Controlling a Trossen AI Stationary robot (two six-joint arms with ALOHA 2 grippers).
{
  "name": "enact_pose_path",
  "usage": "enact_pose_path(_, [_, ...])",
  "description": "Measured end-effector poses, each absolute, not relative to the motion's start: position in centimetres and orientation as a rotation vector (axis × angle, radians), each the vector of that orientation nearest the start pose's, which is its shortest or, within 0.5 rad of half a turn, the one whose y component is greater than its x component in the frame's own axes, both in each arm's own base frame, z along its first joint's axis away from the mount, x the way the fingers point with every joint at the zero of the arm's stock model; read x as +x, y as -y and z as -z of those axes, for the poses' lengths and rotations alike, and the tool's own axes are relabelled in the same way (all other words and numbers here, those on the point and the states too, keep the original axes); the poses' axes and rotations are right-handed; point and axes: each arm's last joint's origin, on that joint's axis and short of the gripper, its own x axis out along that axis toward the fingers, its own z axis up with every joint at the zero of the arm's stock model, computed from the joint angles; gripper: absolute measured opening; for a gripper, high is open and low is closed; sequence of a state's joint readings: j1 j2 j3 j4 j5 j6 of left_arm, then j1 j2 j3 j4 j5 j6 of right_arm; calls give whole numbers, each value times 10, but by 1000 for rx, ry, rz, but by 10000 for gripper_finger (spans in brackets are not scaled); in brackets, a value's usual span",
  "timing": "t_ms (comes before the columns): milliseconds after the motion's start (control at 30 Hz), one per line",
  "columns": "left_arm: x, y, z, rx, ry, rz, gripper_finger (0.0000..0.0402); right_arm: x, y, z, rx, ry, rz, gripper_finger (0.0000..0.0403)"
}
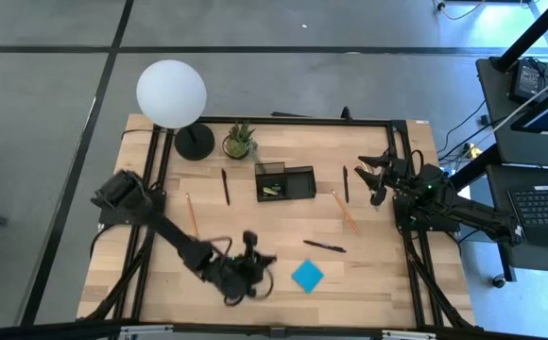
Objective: Pick and place office supplies into organizer
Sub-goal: Put the black binder clip into the desk organizer
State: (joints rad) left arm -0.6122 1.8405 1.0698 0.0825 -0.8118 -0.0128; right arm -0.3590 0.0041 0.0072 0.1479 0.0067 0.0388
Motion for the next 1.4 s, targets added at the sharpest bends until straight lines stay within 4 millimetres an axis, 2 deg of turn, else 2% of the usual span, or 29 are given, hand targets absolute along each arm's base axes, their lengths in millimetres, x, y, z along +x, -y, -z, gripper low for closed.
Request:
enact_pose_path(200, [333, 135, -211, 389, -560, -299, 3, 90, 34, -180, -61, 144, 368, 200])
enact_pose_path(400, [345, 66, -233, 369, -601, -240, 2, 90, 34, -180, -87, 143, 370, 200])
enact_pose_path(533, [350, 24, -228, 315, -610, -190, 2, 90, 34, -180, -87, 142, 370, 200])
enact_pose_path(700, [342, -13, -201, 229, -477, -159, 2, 90, 34, -179, -79, 128, 369, 200])
enact_pose_path(800, [331, -24, -186, 187, -410, -174, 2, 91, 34, -177, -57, 108, 368, 200])
enact_pose_path(933, [317, -28, -169, 147, -394, -196, 2, 91, 34, -173, -46, 69, 367, 200])
enact_pose_path(1400, [296, -25, -141, 86, -476, -311, 2, 91, 34, -170, -66, 42, 368, 200])
